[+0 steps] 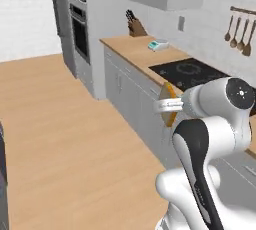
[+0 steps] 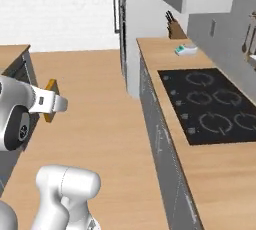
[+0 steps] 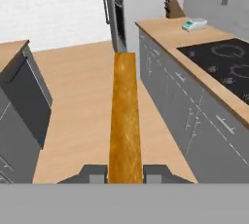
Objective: Start the toaster. Once the lever pops up, take the bread to the plate on the dining counter.
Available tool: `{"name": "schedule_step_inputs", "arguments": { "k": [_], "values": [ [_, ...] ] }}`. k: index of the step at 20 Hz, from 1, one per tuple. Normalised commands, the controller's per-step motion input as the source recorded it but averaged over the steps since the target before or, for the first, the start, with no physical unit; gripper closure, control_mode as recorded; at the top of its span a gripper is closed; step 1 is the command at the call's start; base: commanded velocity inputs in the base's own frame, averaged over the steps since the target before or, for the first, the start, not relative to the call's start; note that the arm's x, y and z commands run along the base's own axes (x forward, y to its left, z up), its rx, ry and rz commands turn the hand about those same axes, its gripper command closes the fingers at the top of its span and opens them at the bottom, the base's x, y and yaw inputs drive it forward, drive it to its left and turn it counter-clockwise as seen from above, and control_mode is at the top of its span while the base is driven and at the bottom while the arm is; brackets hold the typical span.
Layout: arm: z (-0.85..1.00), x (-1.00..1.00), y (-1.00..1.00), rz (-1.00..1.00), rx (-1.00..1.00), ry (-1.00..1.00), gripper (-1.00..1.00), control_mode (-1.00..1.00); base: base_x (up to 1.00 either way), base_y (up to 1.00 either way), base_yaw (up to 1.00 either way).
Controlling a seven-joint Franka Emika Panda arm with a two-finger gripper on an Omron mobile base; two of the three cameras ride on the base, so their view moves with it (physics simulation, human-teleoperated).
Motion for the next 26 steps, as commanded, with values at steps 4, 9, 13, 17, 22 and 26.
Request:
{"name": "schedule_step_inputs", "arguments": {
  "k": [4,9,13,17,22,26],
  "values": [
    [0.00,0.00,0.00,0.00,0.00,0.00,1.00,1.00,0.00,0.00,1.00],
    [0.00,0.00,0.00,0.00,0.00,0.00,1.00,1.00,0.00,0.04,1.00],
    [0.00,0.00,0.00,0.00,0.00,0.00,1.00,1.00,0.00,0.06,1.00],
    [0.00,0.00,0.00,0.00,0.00,0.00,1.00,1.00,-0.03,0.05,1.00],
    [0.00,0.00,0.00,0.00,0.00,0.00,1.00,1.00,-0.05,0.53,0.87],
    [0.00,0.00,0.00,0.00,0.00,0.00,1.00,1.00,0.00,1.00,0.37]
  ]
}}
